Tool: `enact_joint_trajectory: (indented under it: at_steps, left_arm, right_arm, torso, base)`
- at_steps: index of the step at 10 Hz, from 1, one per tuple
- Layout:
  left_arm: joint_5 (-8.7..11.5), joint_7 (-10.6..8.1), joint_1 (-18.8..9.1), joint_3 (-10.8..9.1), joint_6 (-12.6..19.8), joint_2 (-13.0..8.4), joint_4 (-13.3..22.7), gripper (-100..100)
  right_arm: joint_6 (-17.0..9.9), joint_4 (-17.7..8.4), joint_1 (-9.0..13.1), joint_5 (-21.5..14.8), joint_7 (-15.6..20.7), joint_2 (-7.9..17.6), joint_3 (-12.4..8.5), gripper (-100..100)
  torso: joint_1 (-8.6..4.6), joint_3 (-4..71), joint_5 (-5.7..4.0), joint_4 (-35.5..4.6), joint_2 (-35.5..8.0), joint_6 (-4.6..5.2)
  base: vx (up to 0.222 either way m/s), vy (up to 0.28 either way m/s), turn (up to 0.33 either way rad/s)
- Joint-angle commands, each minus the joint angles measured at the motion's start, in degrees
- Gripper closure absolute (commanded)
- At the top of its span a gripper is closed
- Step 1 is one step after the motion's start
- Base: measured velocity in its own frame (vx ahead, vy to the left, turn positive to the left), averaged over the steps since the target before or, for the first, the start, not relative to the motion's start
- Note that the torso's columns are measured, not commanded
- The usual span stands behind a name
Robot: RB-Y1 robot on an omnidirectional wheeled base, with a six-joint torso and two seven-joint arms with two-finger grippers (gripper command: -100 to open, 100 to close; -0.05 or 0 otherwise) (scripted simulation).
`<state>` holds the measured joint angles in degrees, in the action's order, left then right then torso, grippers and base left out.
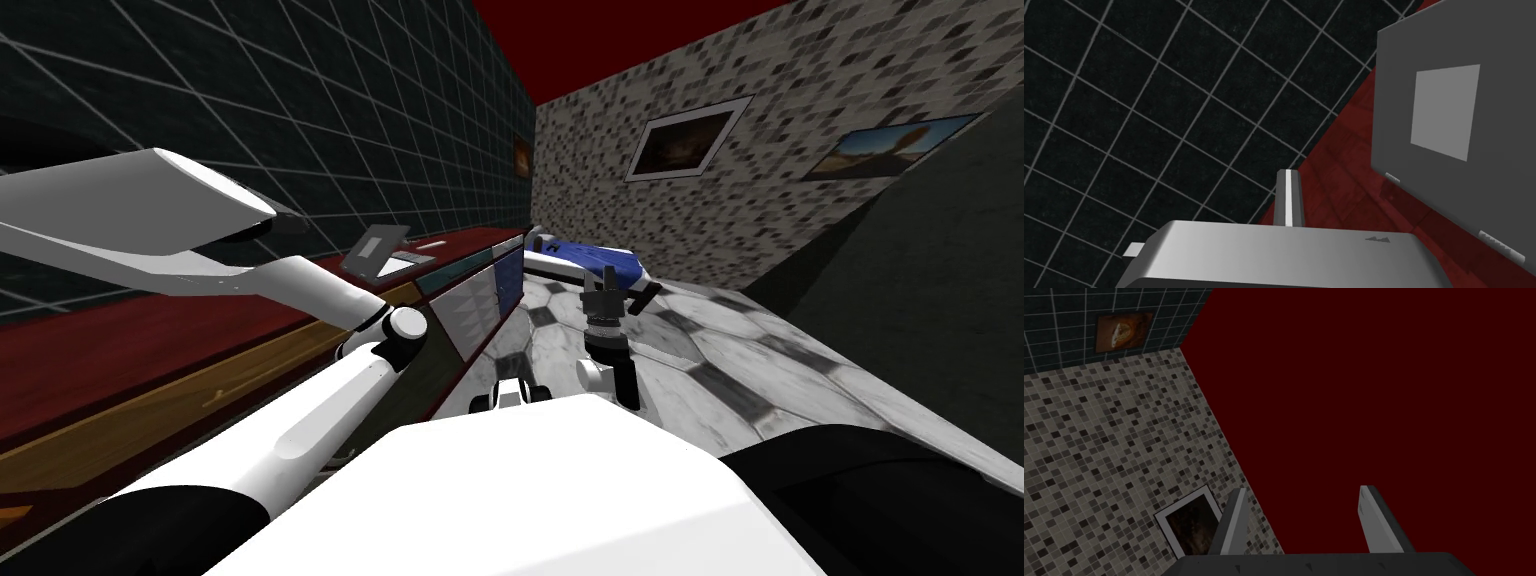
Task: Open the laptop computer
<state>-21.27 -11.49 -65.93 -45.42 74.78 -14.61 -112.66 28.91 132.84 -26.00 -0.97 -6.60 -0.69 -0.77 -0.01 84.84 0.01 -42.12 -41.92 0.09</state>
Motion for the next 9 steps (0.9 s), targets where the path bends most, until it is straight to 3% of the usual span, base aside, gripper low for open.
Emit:
enact_joint_trajectory:
  at_steps: [1, 2, 3, 4, 7, 8, 9]
  left_arm:
    - [1.96, 1.26, -0.34, 1.83, 4.77, 3.48, -5.12, 100]
    - [1.96, 1.26, -0.34, 1.83, 5.61, 3.48, -5.54, 100]
    - [2.86, 1.85, -0.52, 2.67, 7.93, 5.07, -7.98, 100]
    - [1.12, 0.42, -1.17, 2.18, 4.87, 2.66, -3.96, -100]
    - [-1.45, -1.82, -2.88, 2.04, 1.64, -0.81, 0.92, -100]
    - [-1.45, -1.82, -2.88, 2.04, 1.64, -0.81, 2.46, -100]
    - [-2.74, -2.94, -3.74, 1.97, 0.02, -2.54, 4.16, -100]
  right_arm:
    - [0.00, 0.00, -0.01, 0.00, 0.00, 0.00, 0.00, 0]
    - [0.00, 0.00, 0.00, 0.00, 0.00, 0.00, 0.00, 0]
    - [0.00, 0.00, 0.01, 0.00, 0.00, 0.00, 0.00, 0]
    - [0.00, 0.00, 0.00, 0.00, 0.00, 0.00, 0.00, 0]
    - [-0.01, -0.02, 0.05, 0.00, 0.00, 0.00, 0.00, 0]
    - [-0.01, -0.02, 0.05, 0.00, 0.00, 0.00, 0.01, 0]
    - [-0.01, -0.01, 0.04, 0.00, 0.00, 0.00, 0.00, 0]
  torso:
    - [-0.07, -0.26, -0.04, -0.15, -0.36, -0.10]
    - [-0.09, -0.36, -0.05, -0.21, -0.50, -0.10]
    - [-0.02, -0.40, -0.02, -0.22, -0.58, -0.07]
    - [0.04, -0.38, 0.00, -0.22, -0.51, -0.11]
    - [0.10, -0.52, 0.02, -0.29, -0.71, -0.14]
    - [0.05, -0.36, 0.00, -0.21, -0.50, -0.09]
    - [0.00, -0.23, -0.01, -0.14, -0.29, -0.11]
  base:
    - [0.141, -0.030, 0.364]
    - [0.112, -0.030, 0.233]
    - [0.108, -0.024, 0.340]
    - [0.000, 0.004, -0.138]
    - [-0.123, 0.032, -0.235]
    - [-0.108, 0.021, -0.100]
    - [-0.114, 0.007, -0.197]
